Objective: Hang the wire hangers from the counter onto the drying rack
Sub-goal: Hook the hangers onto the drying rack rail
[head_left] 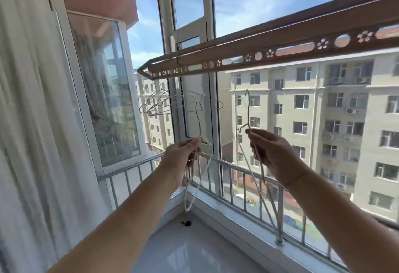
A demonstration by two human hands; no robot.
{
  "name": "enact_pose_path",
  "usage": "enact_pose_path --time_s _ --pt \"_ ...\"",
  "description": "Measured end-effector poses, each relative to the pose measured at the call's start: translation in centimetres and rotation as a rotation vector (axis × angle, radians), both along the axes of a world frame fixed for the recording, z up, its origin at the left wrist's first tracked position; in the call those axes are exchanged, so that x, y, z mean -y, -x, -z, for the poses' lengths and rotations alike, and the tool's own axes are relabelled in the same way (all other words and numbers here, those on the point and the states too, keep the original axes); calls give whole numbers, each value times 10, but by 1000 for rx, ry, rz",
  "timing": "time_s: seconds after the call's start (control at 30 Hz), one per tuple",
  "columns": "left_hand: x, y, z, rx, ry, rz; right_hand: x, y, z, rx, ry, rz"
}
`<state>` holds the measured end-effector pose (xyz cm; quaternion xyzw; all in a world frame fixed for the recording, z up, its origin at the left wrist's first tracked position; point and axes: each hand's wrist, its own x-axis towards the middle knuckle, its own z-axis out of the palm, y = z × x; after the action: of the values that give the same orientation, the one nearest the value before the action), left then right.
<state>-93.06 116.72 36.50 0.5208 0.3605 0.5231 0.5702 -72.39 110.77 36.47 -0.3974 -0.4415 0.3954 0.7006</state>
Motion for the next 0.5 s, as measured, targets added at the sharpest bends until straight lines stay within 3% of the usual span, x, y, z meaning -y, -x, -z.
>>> enact_pose_path --time_s 0.5 --pt "-251 -12 -76 48 -90 183 -211 18 -74 229 -81 278"
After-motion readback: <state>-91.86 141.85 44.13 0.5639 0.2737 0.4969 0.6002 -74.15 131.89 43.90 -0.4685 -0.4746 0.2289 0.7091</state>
